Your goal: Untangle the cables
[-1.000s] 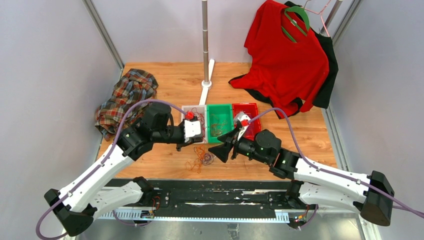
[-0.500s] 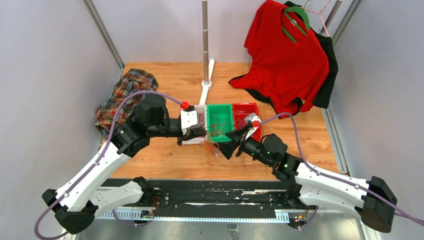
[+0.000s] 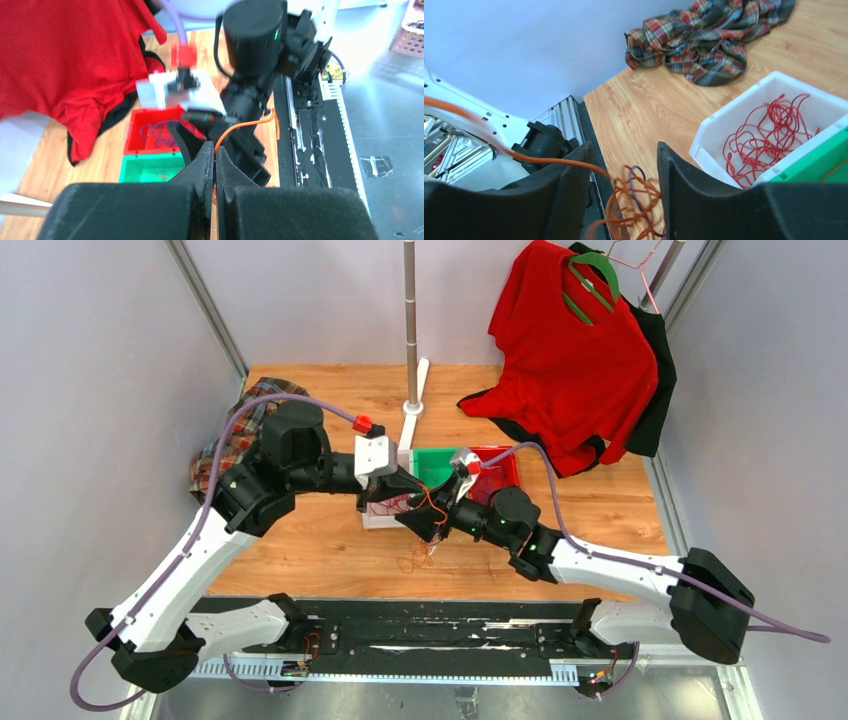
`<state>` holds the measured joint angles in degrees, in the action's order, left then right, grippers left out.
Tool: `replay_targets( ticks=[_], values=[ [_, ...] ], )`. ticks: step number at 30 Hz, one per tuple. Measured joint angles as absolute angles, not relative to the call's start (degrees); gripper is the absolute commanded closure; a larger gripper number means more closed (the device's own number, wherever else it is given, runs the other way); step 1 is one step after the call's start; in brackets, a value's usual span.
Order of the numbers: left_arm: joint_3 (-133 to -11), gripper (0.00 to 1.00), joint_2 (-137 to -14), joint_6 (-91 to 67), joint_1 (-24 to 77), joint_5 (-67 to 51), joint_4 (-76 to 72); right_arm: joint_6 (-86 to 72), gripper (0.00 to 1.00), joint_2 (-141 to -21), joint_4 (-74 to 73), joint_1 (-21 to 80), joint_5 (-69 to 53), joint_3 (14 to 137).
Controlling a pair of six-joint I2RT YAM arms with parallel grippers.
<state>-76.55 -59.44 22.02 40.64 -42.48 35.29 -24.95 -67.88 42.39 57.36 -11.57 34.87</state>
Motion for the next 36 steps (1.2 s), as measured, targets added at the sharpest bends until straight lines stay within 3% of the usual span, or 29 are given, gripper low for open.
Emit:
replay_targets(
  ticks=[3,20,28,36],
  values=[
    [-81.67,1.0,-60.45,21.56,40.64,-43.77,36.12,-26.06,0.61,-70.67,43.51,57.36,-11.35,34.72],
    [-106.26,1.0,-66.04,19.75,40.64,-41.17,31.35,-34.04,0.69,-73.65,46.39,57.39,-6.2,21.41],
    [-116.33,1.0,-69.3,22.04,40.64,-36.67,26.89,-35.81,0.56,-74.08,44.91,58.13,-4.49,19.99],
    [-123.83,1.0,-72.03,27.92,40.64,-32.56,19.64,-36.53,0.54,-74.32,42.61,58.15,-3.53,19.86]
  ],
)
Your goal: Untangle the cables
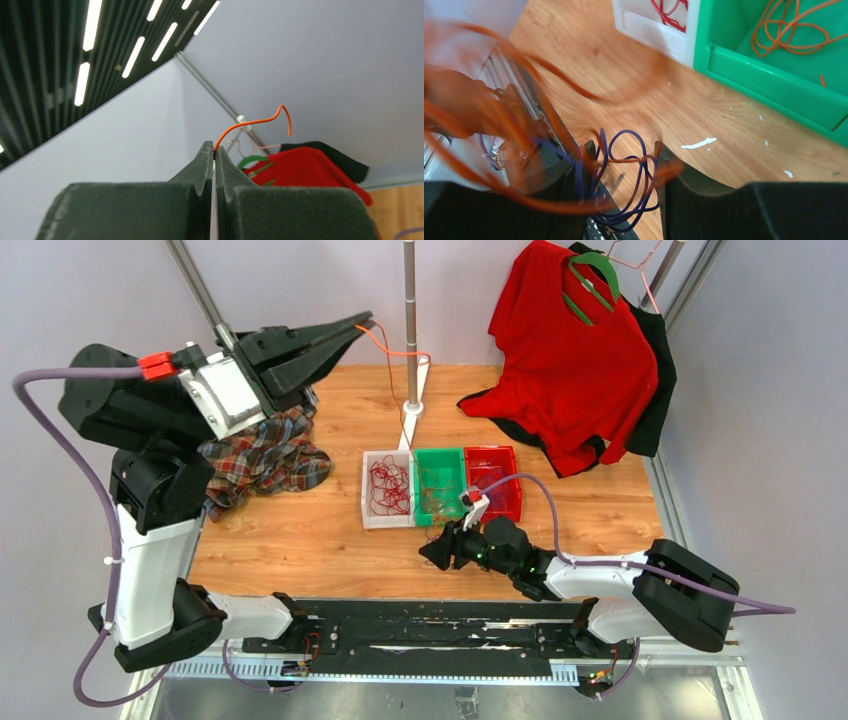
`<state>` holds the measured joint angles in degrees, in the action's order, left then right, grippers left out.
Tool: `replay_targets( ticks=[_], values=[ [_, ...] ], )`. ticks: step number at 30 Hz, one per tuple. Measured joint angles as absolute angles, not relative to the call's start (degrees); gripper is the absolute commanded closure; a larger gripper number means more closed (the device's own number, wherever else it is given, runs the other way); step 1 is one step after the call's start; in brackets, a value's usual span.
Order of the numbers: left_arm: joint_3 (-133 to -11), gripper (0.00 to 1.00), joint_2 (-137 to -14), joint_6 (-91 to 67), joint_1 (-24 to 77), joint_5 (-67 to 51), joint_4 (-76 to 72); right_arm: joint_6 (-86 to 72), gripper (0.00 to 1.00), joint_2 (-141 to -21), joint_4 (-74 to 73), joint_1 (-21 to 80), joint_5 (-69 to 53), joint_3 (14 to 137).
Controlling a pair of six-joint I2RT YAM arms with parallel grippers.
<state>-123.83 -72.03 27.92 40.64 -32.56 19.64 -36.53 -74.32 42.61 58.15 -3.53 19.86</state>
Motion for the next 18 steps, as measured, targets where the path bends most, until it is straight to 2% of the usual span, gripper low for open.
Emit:
replay_targets(
  ticks=[4,8,15,18],
  values=[
    [-131.7,1.0,-75.37,31.99,40.64,-32.6,18.57,-36.69,0.64,-75.24,40.51,58.15,-3.33,19.86],
    [-134.1,1.0,-76.14,34.7,40.64,-32.49,16.36,-36.97,0.8,-75.35,38.41,58.17,-2.96,19.86],
    [-133.05,1.0,-76.09,40.34,40.64,-29.98,9.8,-37.98,0.93,-75.33,33.08,58.15,-1.41,20.08],
    [-135.46,1.0,-78.17,43.99,40.66,-26.41,5.32,-38.94,0.96,-75.42,30.85,58.17,-0.12,20.1]
  ],
)
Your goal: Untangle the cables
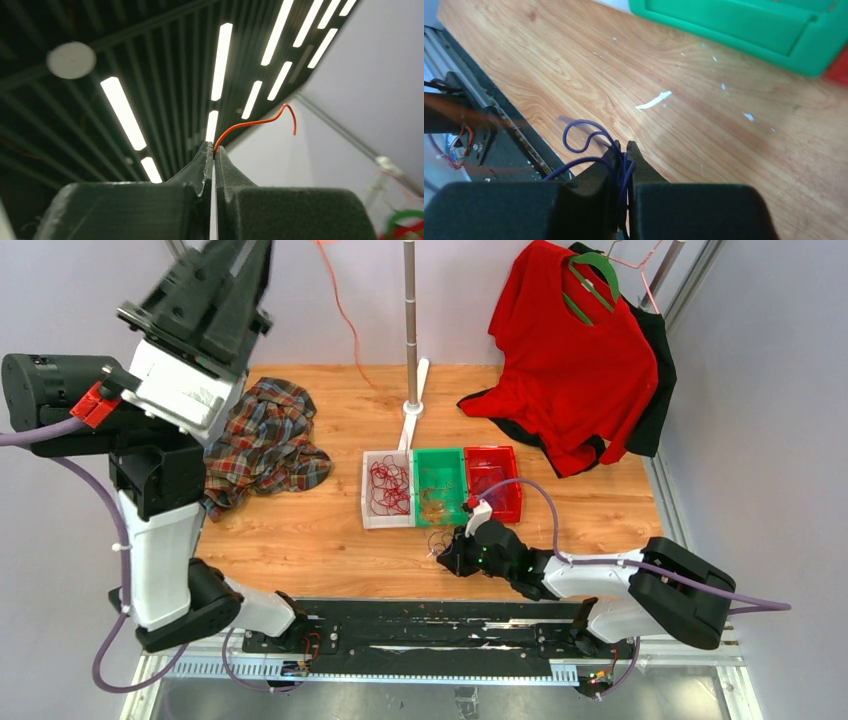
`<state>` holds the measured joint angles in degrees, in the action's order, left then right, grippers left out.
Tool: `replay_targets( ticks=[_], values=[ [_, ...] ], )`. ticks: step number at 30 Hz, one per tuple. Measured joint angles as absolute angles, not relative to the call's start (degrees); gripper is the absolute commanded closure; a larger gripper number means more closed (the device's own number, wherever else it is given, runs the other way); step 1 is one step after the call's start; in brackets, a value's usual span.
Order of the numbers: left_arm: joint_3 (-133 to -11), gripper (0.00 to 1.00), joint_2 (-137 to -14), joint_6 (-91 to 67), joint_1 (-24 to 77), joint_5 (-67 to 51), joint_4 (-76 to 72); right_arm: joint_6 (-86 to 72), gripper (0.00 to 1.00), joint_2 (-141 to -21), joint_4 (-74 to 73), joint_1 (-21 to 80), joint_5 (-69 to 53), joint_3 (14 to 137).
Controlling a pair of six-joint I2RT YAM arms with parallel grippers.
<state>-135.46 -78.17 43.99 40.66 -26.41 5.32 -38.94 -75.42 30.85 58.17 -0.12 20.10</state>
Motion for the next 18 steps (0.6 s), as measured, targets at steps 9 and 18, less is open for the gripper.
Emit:
replay_targets(
  ticks=[9,18],
  values=[
    [-145.34,1.0,-85.82,51.18,40.69,-16.67,-12.32,-40.95,0.96,-76.47,20.38,58.17,4.23,22.52],
    [-143.06,1.0,-85.25,52.23,41.04,-12.69,-20.12,-41.32,0.62,-72.9,9.32,58.54,7.86,25.02]
  ],
)
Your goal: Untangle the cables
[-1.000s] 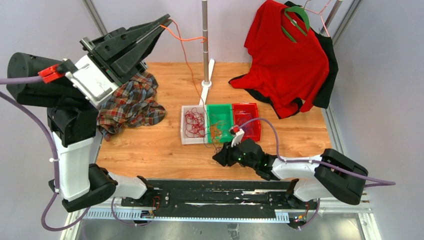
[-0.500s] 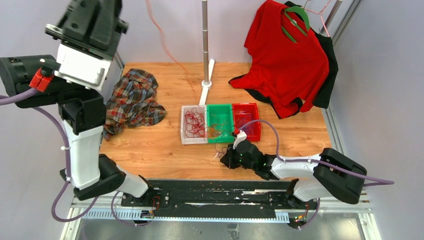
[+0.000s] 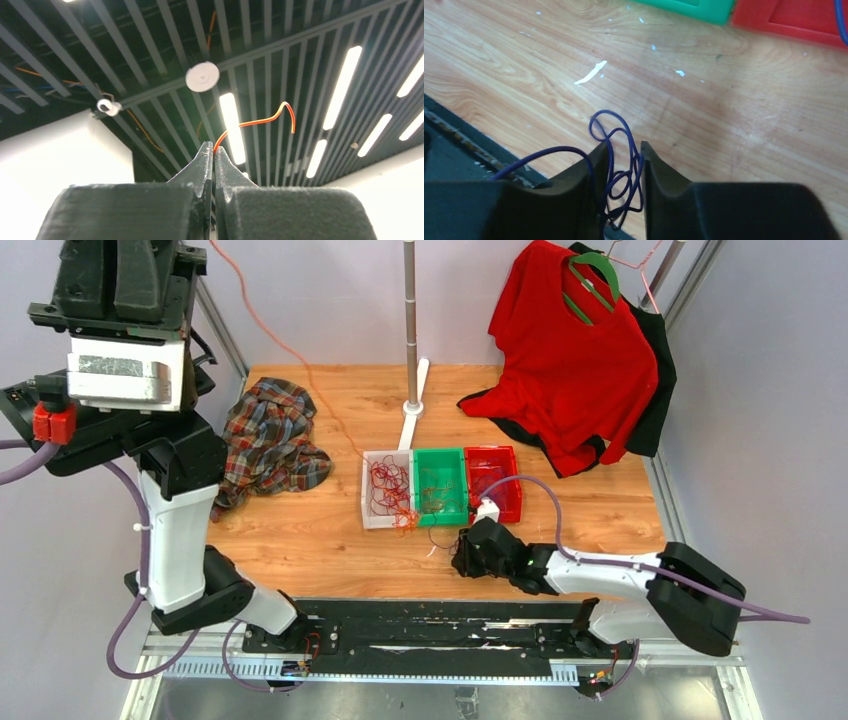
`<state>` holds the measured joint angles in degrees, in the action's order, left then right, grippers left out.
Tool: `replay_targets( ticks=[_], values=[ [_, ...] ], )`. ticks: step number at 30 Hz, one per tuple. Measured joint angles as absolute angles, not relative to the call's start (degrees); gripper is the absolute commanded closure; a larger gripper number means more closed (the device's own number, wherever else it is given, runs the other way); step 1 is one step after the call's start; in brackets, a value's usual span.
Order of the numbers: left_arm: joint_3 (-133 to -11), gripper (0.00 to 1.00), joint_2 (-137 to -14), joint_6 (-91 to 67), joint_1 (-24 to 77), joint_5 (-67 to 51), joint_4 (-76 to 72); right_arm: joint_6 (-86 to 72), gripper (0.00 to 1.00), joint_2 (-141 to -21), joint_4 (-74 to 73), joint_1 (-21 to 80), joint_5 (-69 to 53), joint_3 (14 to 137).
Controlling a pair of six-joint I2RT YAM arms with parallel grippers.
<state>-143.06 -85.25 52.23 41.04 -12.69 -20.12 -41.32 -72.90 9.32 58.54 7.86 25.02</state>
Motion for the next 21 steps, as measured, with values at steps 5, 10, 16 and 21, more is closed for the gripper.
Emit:
replay_targets(
  ticks=[5,10,16,21],
  values=[
    [-126.67,1.0,-77.3,49.74,41.08,-14.61,-21.52,-36.45,0.32,-65.78,6.76,60.53,8.25,26.48],
    [-116.11,1.0,-72.34,46.85,41.08,-17.91,-21.1,-28.69,0.31,-57.47,9.08,61.06,6.72,27.73],
    [-114.41,1.0,-72.1,45.06,41.1,-18.33,-20.08,-22.37,0.3,-59.57,14.2,61.06,1.89,30.68],
    [-114.3,1.0,-72.03,44.34,41.1,-18.46,-19.44,-18.94,0.3,-67.33,19.57,61.06,-2.17,35.68]
  ],
)
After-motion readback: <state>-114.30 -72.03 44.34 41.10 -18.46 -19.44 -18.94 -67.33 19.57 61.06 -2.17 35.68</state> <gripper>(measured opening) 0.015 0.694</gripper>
